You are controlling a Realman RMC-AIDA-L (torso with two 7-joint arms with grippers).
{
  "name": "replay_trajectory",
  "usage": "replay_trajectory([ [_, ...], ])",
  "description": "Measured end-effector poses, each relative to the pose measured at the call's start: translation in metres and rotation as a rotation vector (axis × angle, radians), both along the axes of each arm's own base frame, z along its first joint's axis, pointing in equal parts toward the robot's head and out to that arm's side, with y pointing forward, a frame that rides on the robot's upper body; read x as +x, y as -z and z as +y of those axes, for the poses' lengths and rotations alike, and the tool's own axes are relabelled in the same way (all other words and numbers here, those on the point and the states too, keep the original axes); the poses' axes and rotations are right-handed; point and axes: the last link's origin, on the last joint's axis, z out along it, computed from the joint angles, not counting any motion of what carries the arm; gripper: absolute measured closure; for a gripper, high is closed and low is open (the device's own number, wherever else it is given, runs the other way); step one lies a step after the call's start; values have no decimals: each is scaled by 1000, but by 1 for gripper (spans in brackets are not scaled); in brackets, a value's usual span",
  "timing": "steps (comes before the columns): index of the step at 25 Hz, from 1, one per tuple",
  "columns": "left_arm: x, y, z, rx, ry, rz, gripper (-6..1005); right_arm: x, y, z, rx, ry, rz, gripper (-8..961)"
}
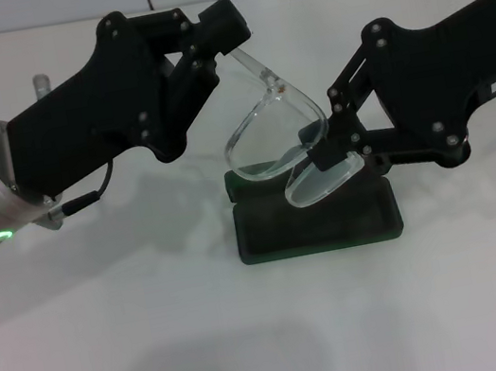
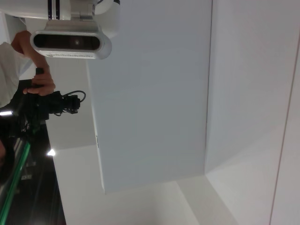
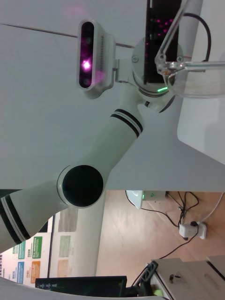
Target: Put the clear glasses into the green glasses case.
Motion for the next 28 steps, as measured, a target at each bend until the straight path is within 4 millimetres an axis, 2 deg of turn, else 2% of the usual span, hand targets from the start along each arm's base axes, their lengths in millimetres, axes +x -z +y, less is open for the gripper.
replay_trajectory([
  [28,-8,7,-10,-45,-9,25,978,-10,8,1,42,-48,6,887],
])
